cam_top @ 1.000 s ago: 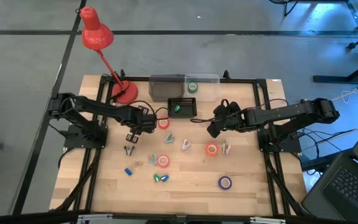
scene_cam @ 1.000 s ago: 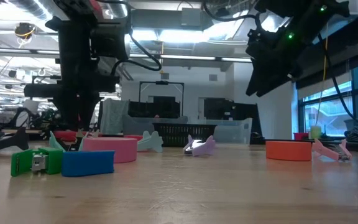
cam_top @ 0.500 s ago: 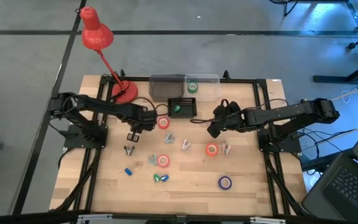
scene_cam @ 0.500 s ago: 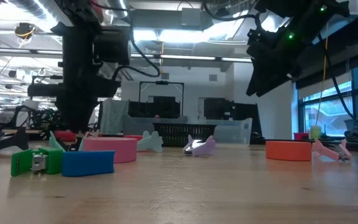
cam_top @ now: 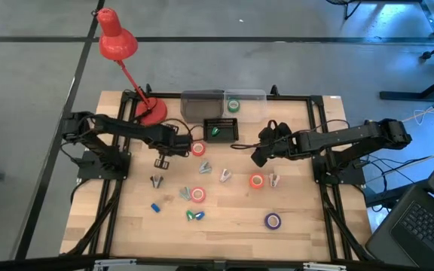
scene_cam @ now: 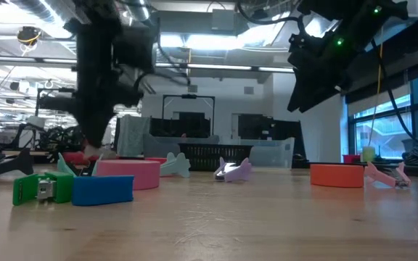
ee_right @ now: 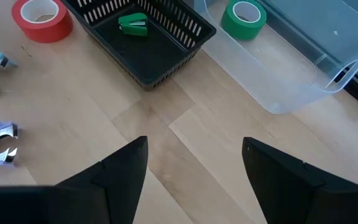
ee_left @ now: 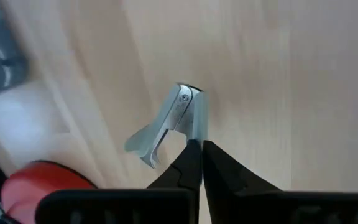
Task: Pick and place Stapler, Stapler remover, tape
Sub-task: Put the gray staple remover into the gray bin
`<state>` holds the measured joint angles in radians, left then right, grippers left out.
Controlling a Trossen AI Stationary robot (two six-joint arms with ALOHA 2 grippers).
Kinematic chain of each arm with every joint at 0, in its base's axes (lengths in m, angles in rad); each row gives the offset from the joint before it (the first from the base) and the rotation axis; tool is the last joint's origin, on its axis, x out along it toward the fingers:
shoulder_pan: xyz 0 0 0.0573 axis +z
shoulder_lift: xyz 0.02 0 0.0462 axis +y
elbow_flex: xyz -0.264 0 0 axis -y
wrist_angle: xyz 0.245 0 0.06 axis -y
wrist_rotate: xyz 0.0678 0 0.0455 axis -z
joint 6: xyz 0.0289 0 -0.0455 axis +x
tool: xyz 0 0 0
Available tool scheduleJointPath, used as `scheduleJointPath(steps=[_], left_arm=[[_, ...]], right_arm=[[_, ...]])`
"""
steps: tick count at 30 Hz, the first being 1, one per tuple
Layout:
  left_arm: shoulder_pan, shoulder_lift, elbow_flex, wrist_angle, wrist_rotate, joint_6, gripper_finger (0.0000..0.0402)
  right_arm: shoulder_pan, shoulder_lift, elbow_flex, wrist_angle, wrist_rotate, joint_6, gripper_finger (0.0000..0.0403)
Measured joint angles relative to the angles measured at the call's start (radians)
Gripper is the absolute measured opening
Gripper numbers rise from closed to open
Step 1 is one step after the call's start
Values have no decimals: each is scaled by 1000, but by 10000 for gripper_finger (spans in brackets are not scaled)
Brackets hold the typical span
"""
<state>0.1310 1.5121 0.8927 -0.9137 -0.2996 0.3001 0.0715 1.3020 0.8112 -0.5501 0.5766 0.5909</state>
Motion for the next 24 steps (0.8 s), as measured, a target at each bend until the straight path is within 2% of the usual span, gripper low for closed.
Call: scheduleJointPath(steps=[3,6,10,16,24], left_arm=[[-10,-41,49,-5,-6,6,2],[-16,-70,108,2,-59,41,2],[23,-77,167,104,-122,126,2],[179,-22,183,358,-59,284,2],[396,116,285,418,40,350,1]], right_arm=[[0,0,0,0,0,0,264],[0,0,0,0,0,0,264],[0,0,0,7,0,0,264],[0,0,0,9,0,0,264],[-3,0,0,21,0,-31,264]])
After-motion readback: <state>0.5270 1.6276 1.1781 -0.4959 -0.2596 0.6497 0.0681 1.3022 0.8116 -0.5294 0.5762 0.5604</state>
